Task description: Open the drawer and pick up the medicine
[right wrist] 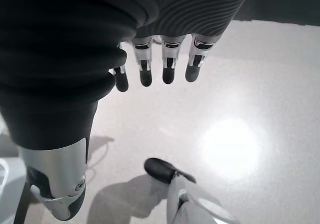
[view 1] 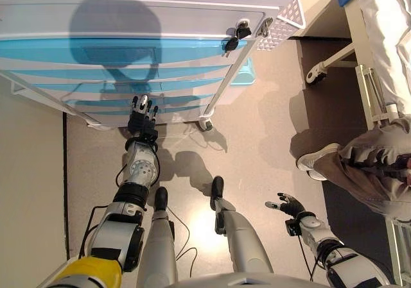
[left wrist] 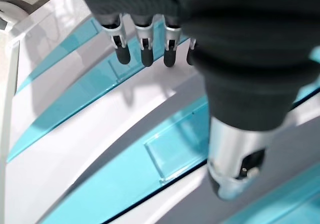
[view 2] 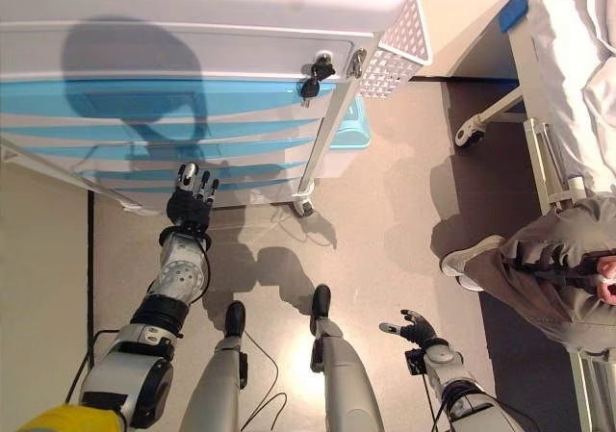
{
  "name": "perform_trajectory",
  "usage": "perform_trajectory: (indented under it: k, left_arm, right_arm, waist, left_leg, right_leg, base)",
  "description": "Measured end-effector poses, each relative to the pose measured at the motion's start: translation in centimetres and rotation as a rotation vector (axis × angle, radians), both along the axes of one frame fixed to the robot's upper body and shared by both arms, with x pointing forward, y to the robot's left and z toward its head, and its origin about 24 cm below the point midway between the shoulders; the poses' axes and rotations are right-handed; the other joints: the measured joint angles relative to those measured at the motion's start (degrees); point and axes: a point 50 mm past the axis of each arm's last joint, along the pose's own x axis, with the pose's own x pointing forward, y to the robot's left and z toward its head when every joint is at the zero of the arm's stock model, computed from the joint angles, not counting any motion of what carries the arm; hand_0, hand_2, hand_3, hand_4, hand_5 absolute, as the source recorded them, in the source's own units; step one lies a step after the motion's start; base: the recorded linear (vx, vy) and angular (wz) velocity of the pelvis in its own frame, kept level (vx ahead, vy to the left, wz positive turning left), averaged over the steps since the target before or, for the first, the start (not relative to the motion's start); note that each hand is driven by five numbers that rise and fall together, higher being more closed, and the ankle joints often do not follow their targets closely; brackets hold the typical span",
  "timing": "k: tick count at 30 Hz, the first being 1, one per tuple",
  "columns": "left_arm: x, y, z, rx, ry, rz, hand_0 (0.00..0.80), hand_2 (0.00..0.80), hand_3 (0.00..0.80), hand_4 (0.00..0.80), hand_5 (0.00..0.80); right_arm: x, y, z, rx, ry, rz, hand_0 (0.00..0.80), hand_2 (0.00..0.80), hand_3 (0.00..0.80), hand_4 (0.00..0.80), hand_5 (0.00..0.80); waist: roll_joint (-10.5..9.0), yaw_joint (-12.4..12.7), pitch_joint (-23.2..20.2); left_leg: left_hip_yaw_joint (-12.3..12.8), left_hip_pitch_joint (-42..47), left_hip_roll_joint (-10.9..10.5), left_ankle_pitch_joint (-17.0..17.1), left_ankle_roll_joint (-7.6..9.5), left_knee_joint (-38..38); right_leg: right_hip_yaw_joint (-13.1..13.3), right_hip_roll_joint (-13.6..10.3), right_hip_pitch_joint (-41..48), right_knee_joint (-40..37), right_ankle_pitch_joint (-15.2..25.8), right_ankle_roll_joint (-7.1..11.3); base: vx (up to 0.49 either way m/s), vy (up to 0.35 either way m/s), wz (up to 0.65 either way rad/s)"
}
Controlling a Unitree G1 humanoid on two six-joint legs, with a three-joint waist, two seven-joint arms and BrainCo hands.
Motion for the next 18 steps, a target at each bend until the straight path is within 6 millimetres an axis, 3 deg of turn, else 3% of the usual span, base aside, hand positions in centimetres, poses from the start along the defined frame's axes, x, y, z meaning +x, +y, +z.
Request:
perform_trajectory:
  k: [5, 18]
  left_arm:
    - [-0.01, 0.03, -0.01, 0.001, 0.0, 0.0, 0.0, 0.0, 0.0, 0.0, 0.0]
    - [-0.05, -0.01, 0.26, -0.035, -0.026, -0.007, 0.0, 0.0, 0.0, 0.0, 0.0]
  right_arm:
    - [-0.48, -0.07, -0.25, 0.0, 0.013, -0.002, 0.0, 0.0, 0.0, 0.0, 0.0]
    - [-0.58, -0.1, -0.28, 0.009, 0.017, 0.009, 0.0, 0.0, 0.0, 0.0, 0.0]
  waist:
    - [-1.14, 0.0, -0.8]
    - [-1.26, -0.1, -0.9]
  left_leg:
    - [0.0, -0.3, 0.0, 0.0, 0.0, 0.0]
    - [-0.1, -1.0, 0.0, 0.0, -0.01, 0.1]
  right_leg:
    - [0.0, 0.0, -0.3, 0.0, 0.0, 0.01]
    - [-0.1, 0.0, -0.8, 0.0, 0.0, -0.01]
  base:
    - [0.0, 0.0, 0.0]
    - [0.0, 0.0, 0.0]
